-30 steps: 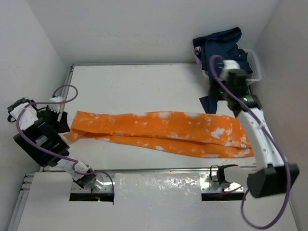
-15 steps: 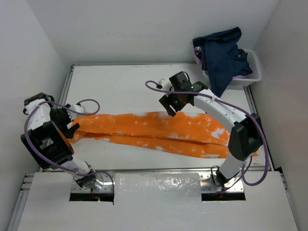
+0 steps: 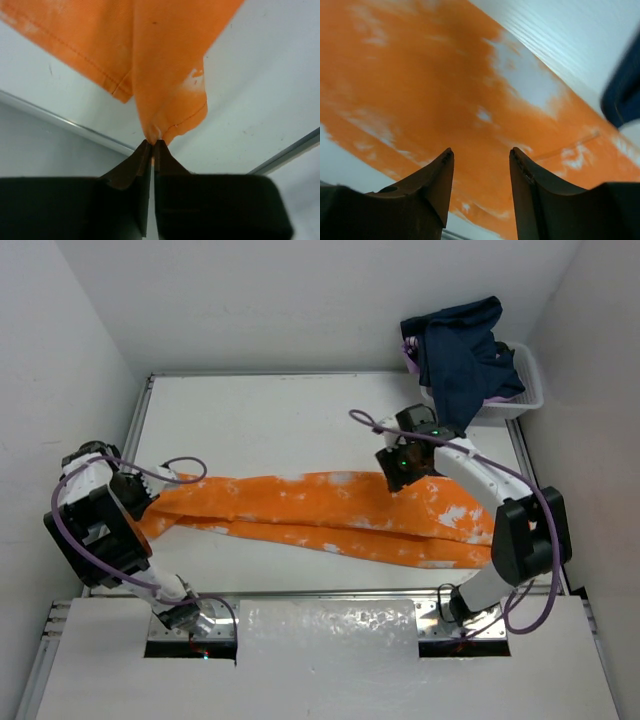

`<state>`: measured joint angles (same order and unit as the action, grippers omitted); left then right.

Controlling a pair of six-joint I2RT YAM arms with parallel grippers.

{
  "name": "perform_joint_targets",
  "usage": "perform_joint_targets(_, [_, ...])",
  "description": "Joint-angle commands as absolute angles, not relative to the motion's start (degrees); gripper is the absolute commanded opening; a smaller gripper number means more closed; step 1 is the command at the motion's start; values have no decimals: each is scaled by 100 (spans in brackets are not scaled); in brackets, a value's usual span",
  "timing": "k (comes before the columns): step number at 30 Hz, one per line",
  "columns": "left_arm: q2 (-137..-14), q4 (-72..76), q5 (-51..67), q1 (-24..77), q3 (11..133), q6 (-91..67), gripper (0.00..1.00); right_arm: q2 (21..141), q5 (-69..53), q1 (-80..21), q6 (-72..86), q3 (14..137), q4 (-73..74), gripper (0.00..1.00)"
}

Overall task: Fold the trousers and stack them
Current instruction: Fold the trousers

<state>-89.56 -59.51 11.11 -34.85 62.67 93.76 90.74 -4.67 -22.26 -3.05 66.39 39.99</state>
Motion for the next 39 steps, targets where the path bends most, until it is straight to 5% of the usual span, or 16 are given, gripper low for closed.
perform_joint_targets(1, [-8948, -5749, 1220, -3358, 6283, 9317, 0, 8737, -309, -1784, 167, 6285, 3841, 45])
perform_joint_targets(5, [-8894, -5511, 1678, -3199, 7029, 8667, 0, 8570, -984, -2238, -243, 5854, 3771, 56])
perform_joint_targets(10, [-9009, -5756, 1986, -3155, 7866, 8630, 0, 8621, 455, -3717, -1651, 5800, 3945, 58])
perform_joint_targets(20, [-8974, -5730, 1890, -3015, 7734, 8666, 0, 9624, 1459, -4104, -2013, 5941, 3903, 57])
perform_joint_targets(30, [-9026, -5695, 1881, -3006, 7805, 8578, 0, 9738, 624, -4570, -2030, 5713, 3736, 60])
perform_joint_targets(39, [-9035, -5678, 1811, -2997, 7840, 8569, 0, 10230, 2275, -4553, -1969, 5818, 3200, 36])
